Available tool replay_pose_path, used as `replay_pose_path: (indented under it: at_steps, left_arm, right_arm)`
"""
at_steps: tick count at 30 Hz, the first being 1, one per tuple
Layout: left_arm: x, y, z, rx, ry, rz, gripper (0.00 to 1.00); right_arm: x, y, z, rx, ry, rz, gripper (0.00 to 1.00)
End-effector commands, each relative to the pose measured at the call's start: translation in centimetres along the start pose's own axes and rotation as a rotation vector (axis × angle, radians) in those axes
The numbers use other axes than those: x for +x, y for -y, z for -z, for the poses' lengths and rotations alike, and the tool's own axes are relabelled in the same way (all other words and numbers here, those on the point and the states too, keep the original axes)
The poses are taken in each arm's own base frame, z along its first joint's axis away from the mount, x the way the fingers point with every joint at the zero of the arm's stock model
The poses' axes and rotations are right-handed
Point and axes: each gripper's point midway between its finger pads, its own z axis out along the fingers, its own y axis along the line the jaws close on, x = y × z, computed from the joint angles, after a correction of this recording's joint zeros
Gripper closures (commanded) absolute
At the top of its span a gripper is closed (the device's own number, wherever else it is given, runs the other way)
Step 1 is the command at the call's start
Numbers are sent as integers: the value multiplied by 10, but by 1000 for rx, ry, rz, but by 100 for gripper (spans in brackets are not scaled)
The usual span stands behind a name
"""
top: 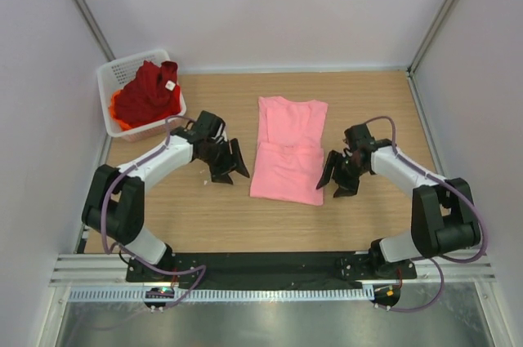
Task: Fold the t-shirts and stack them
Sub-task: Fold the tshirt
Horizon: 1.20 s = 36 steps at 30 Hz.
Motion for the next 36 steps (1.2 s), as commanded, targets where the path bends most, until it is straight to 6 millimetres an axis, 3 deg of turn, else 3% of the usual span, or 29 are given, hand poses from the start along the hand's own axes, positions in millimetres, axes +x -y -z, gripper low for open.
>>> replay_pose_path:
  at_steps: [1, 7, 9, 10, 12, 18, 29, 32, 36]
  left_arm:
    - [-25, 41, -2, 114, 24, -53, 41]
    - [-70, 65, -21, 114, 53, -114, 42]
    - [-80, 64, -28, 92, 55, -143, 41]
    - [-84, 57, -39, 62, 47, -171, 39]
    - [-98, 57, -39, 20, 68, -201, 39]
    - [-114, 47, -56, -48, 68, -234, 38]
    - [-119, 39, -91, -58, 28, -186, 43]
    - [-123, 38, -98, -65, 29, -160, 51]
    - [-128, 29, -102, -103, 47, -134, 69]
  right_arm:
    - [-51, -17, 27, 46, 125, 59, 34]
    - [-110, -41, 23, 60, 152, 74, 41]
    - [-121, -42, 12, 73, 134, 65, 56]
    - [-129, -49, 13, 57, 141, 72, 59]
    - [-139, -50, 7, 69, 139, 81, 60]
    - [-154, -44, -10, 118, 122, 112, 60]
    - [-169, -47, -33, 102, 111, 127, 59]
    - [-174, -51, -42, 80, 103, 129, 61]
    - [-185, -61, -51, 50, 105, 120, 69]
